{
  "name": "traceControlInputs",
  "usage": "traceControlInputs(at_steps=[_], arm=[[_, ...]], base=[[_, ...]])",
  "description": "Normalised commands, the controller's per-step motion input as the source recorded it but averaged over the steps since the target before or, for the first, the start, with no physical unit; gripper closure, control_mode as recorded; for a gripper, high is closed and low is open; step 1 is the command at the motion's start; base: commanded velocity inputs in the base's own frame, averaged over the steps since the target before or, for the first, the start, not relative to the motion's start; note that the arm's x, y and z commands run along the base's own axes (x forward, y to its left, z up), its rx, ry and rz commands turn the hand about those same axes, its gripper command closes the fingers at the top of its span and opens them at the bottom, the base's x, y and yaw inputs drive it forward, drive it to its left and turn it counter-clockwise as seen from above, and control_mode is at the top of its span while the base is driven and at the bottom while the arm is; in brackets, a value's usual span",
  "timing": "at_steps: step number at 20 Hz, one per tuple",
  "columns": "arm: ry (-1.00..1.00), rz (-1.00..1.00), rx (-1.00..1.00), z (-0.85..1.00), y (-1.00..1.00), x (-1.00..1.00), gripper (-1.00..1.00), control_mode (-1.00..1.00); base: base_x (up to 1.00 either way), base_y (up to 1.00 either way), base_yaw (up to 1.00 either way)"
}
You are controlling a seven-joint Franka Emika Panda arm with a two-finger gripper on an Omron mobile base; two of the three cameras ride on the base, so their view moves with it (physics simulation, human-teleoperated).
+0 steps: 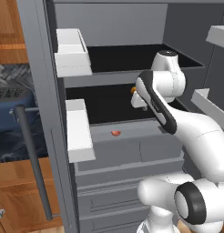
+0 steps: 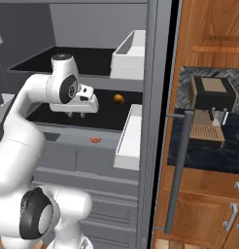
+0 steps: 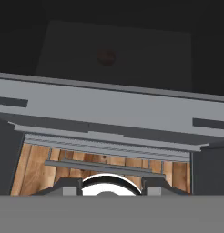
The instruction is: Fully open the fridge drawer.
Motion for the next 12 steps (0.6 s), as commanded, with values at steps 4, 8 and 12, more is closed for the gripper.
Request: traceControlInputs(at_steps=[4, 8, 12], arm=[[-0.02, 0.00, 0.00, 0.00, 0.00, -0.12, -1.00, -1.00], [0.00, 0.00, 0.00, 0.00, 0.02, -0.06, -1.00, 1.00], [0.00, 0.00, 0.00, 0.00, 0.00, 0.00, -1.00, 1.00]], base=[[0.00, 0.00, 0.00], [-0.11, 0.19, 0.00], [-0.08, 0.22, 0.00]])
